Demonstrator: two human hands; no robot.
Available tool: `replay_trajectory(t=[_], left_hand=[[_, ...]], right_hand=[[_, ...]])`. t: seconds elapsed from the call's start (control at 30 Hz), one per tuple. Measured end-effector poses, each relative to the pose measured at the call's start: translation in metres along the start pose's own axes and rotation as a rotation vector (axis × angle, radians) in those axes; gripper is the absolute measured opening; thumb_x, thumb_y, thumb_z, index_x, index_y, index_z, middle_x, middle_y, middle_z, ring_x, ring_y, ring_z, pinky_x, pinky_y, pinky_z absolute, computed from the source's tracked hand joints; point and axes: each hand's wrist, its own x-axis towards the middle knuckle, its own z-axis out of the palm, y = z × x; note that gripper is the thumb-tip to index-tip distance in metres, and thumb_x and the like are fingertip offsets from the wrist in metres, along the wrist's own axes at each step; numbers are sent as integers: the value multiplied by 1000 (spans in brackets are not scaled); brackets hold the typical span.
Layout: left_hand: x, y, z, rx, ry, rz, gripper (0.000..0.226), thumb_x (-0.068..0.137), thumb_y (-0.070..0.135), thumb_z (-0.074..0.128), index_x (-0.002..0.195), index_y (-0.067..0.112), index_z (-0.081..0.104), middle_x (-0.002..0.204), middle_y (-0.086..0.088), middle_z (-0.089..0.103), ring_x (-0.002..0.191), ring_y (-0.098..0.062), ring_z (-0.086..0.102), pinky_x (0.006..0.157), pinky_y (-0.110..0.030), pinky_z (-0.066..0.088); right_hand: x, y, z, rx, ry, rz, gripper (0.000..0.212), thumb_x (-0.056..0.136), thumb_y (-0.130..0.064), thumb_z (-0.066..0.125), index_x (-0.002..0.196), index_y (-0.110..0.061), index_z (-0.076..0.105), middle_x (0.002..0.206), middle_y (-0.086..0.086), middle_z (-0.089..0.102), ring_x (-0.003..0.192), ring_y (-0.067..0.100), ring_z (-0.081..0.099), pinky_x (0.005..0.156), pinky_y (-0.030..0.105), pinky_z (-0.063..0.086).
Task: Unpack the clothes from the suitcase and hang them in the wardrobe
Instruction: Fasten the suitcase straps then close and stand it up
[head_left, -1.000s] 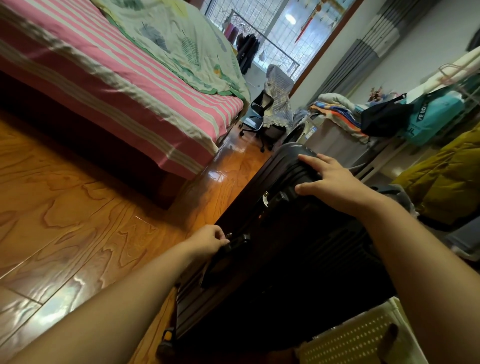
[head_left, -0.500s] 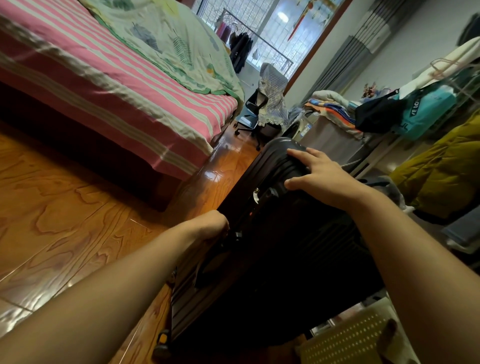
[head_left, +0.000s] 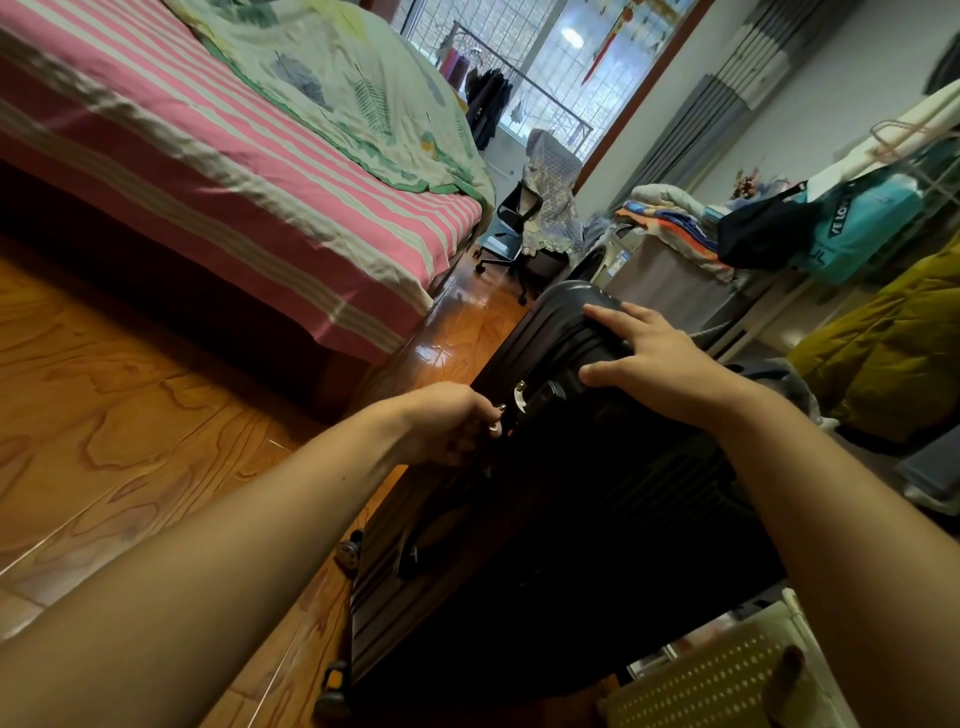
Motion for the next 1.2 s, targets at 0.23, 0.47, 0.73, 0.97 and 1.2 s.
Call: replay_trajectory(t=[0.23, 0.47, 0.73, 0.97, 1.2], left_hand=[[0, 4, 7, -2, -24, 62, 31, 98, 25, 47, 68, 19, 50, 64, 3, 38, 54, -11, 35, 54, -24, 30], [0, -2, 16, -5, 102, -20, 41, 101, 44, 45, 70, 20, 55, 61, 4, 44, 53, -12, 42, 53, -25, 36], [-2, -8, 18, 451, 311, 216, 26, 102, 34, 53, 87, 18, 68, 71, 7, 59, 60, -9, 54, 54, -25, 42], [-8, 0, 19, 101, 227, 139, 30, 98, 21, 47, 72, 16, 59, 60, 4, 48, 53, -11, 41, 52, -25, 35], [-7, 13, 21, 62, 215, 124, 23, 93, 22, 52, 72, 19, 60, 60, 6, 49, 53, -11, 36, 55, -27, 31]], right_hand=[[-5, -3, 0, -14, 2, 7, 78, 84, -50, 68, 150, -54, 26, 166, -3, 11, 149, 37, 13, 119, 49, 18], [-4, -2, 0, -20, 2, 3, 79, 83, -52, 67, 150, -54, 26, 166, -2, 12, 149, 37, 15, 120, 49, 20], [-2, -1, 1, -16, 11, 4, 79, 83, -51, 68, 150, -54, 27, 165, -1, 13, 149, 37, 17, 120, 49, 21], [-4, -2, 0, -10, 14, 0, 79, 83, -51, 68, 150, -53, 27, 165, -2, 13, 149, 37, 17, 119, 49, 21], [-2, -2, 2, -17, 19, 4, 79, 83, -51, 68, 150, -54, 27, 165, -2, 14, 148, 37, 18, 120, 48, 22]])
